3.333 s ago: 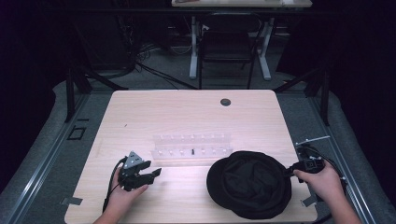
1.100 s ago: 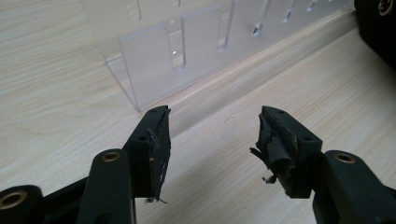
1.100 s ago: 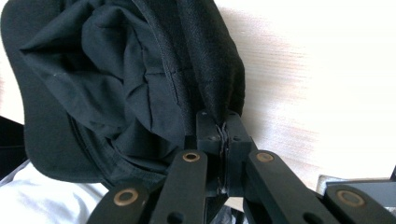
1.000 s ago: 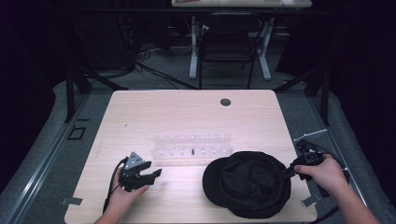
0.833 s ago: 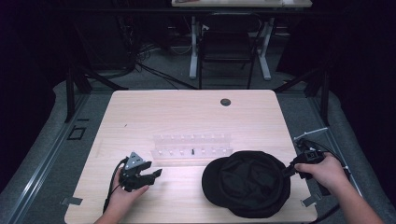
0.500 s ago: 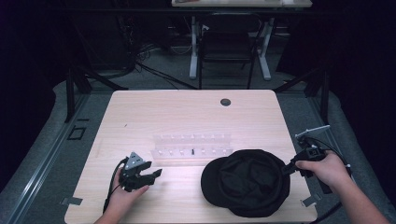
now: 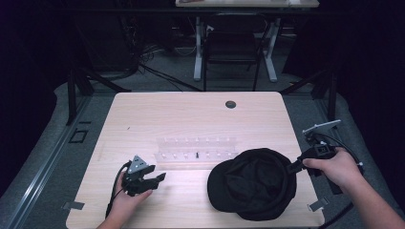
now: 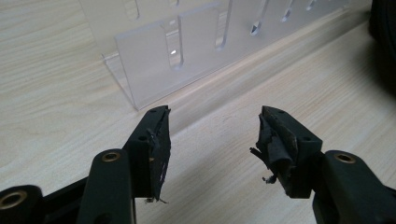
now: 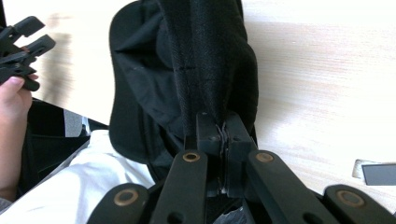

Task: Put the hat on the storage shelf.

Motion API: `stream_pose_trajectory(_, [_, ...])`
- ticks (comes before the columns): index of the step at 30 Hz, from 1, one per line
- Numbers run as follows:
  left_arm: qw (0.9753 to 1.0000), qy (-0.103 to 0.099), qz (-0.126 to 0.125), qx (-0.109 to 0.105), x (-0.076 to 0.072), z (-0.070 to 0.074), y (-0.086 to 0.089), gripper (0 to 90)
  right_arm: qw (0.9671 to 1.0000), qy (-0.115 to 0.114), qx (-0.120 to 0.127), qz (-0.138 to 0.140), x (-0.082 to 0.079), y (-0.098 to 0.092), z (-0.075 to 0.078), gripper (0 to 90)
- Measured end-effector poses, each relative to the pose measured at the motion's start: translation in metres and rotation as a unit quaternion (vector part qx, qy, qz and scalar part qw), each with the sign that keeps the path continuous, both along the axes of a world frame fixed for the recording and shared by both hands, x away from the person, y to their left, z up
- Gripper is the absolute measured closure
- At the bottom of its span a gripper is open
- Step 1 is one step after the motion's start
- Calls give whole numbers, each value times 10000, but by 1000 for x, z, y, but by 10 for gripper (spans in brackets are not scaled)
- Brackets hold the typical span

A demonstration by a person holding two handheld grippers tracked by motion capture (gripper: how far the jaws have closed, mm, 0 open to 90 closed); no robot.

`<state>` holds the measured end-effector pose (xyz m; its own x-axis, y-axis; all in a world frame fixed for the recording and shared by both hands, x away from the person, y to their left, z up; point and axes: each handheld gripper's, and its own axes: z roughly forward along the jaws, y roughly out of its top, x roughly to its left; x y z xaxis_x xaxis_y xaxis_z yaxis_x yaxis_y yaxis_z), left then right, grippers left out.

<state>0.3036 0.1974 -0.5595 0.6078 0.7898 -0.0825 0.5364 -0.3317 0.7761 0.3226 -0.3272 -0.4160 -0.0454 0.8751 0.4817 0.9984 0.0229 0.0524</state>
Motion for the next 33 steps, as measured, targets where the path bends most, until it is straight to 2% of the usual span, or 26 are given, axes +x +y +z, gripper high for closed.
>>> stream_pose_trajectory(1, [10000, 0, 0, -1, 0, 0, 0, 439, 9999, 37, -36, 155, 1, 0, 4, 886])
stream_pose_trajectory(4, [10000, -2, 0, -3, 0, 0, 0, 439, 9999, 8, -8, 166, 0, 3, 9, 886])
stream_pose_trajectory(6, [10000, 12, 9, -19, 0, 0, 0, 439, 9999, -59, 73, 54, 0, 9, 14, 886])
stream_pose_trajectory(11, [10000, 9, 29, -47, 0, -1, 0, 439, 9997, -97, 165, 165, 1, 16, 25, 885])
stream_pose_trajectory(13, [10000, 18, 30, -52, 0, -1, 0, 439, 9997, -115, 161, 115, 2, 20, 28, 886])
stream_pose_trajectory(14, [10000, 18, 30, -52, 0, -1, 0, 439, 9996, -90, 181, 210, 3, 20, 31, 886])
stream_pose_trajectory(16, [10000, 23, 20, -44, 0, -1, 0, 439, 9996, -110, 198, 160, 2, 21, 32, 886])
stream_pose_trajectory(18, [10000, 21, 30, -60, 0, -1, 0, 439, 9993, -109, 212, 288, 3, 21, 38, 885])
stream_pose_trajectory(19, [10000, 23, 21, -44, 0, -1, 0, 439, 9995, -148, 231, 155, 3, 24, 39, 886])
stream_pose_trajectory(33, [10000, 16, 34, -49, 0, -1, -1, 439, 9993, -314, 168, 106, 3, 25, 61, 886])
